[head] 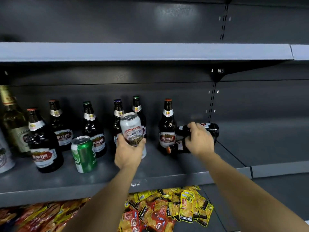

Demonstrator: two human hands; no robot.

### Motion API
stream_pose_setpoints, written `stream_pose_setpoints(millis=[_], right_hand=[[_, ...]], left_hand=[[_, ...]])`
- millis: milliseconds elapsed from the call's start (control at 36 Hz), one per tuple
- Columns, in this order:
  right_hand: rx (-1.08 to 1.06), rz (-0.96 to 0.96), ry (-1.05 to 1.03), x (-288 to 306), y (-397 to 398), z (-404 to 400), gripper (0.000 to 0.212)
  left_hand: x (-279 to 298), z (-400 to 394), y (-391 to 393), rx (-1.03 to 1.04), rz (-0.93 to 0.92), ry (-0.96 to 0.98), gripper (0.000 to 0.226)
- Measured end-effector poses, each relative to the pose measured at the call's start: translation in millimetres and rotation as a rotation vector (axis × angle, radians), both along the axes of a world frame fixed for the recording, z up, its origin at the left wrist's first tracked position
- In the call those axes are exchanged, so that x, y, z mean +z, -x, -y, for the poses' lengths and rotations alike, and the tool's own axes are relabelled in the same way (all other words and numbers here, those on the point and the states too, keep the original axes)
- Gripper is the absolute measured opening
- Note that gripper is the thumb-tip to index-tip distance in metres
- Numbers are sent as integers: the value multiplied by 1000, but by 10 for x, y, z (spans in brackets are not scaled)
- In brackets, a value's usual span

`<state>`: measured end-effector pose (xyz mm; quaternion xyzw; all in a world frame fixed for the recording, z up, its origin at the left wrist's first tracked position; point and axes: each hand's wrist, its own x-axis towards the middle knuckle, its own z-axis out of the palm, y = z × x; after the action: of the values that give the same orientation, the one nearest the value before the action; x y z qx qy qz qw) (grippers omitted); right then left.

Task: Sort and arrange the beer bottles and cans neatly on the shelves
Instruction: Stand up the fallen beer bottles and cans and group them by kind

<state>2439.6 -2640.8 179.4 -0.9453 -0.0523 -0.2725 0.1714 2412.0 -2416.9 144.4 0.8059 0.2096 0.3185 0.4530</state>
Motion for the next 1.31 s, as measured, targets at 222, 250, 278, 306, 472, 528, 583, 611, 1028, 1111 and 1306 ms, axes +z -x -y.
stream_pose_setpoints(millis=[222, 250, 278, 306, 472, 528, 583, 611, 1028, 1111, 1306], right_hand=[[-162, -343, 402, -248, -244, 193, 87], [-149, -340, 425, -243, -256, 188, 89], [-136, -338, 448, -237, -270, 183, 90], [-124, -335, 468, -229, -287, 181, 91], [-97, -339, 613, -295, -393, 240, 94], [-97, -283, 640, -363, -413, 268, 96], [-90, -210, 656, -397, -412, 305, 95], [-80, -180, 654, -402, -407, 331, 93], [72, 45, 212, -34, 30, 321, 83], [107, 4, 8, -27, 115, 157, 72], [272, -106, -318, -66, 211, -284, 57]], left_hand=[[-69, -260, -182, 52, -62, -46, 67], [-86, -264, -187, 54, -68, -42, 67], [-101, -260, -186, 56, -74, -39, 67], [-116, -255, -183, 59, -77, -38, 67], [-166, -266, -220, 64, -87, 8, 68], [-179, -274, -236, 41, -90, 10, 71], [-202, -278, -233, 25, -72, 24, 74], [-217, -278, -225, 16, -60, 30, 75], [55, 344, 39, 23, 269, -245, 33], [42, 573, 119, -270, 182, -294, 45], [-80, 807, 176, -396, -8, -213, 100]])
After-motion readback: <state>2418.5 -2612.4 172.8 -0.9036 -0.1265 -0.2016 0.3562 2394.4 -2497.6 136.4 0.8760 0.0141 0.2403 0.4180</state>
